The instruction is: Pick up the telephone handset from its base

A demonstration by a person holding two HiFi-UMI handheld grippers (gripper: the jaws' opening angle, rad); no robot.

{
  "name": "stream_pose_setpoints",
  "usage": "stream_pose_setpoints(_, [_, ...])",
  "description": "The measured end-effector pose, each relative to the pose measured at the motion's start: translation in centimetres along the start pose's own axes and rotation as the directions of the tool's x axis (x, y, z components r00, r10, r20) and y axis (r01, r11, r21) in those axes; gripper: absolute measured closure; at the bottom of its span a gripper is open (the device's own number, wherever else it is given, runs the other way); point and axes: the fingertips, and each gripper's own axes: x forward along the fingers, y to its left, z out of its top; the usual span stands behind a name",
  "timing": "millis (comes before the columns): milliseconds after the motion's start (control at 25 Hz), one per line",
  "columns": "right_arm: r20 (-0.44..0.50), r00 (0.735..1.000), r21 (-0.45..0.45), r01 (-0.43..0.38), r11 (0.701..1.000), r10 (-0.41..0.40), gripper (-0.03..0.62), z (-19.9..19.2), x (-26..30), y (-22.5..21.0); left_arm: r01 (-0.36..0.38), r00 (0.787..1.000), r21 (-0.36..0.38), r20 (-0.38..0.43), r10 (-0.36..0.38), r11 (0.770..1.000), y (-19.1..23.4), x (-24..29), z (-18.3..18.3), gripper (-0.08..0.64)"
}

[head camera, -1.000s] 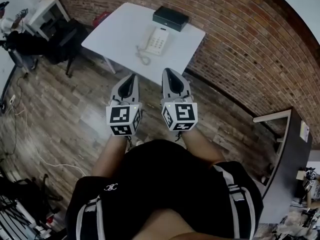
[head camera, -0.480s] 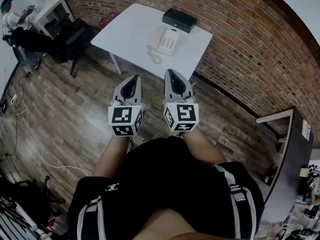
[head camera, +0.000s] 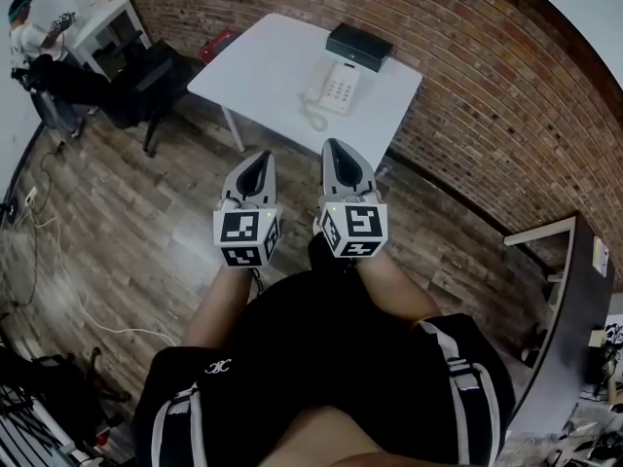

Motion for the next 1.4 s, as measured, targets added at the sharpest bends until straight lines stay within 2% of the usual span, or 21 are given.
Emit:
stream_pose_setpoints(360, [0.020,1.000,0.013,-0.003,1.000,0.002,0.594,-0.3,5.6,-1.0,-0.034,0.999,0.022,0.001,0.034,0.999,3.1,4.1,0.4,0.558])
stream_pose_setpoints(600, [0.026,1.000,0.026,-0.009,1.000,0.008,0.594,-0.8,10.3,-2.9,-0.018,1.000,0.021,-0.022,0.019,1.000,5.0,9.2,0.7,0.558])
stream_pose_setpoints(1120, [-0.046,0.999,0.036,0.011,0.999,-0.009,0.594,-2.6,21.2,-7.9,-0.018,0.998,0.003,-0.067,0.018,1.000,9.5,20.0,1.5,0.558])
stream_pose_setpoints(1400, [-0.105,0.994,0.024,0.025,0.999,-0.022,0.594,-4.5,25.3,-11.0,0.010,0.995,-0.009,-0.098,-0.011,1.000,9.9,25.4,0.9,0.558])
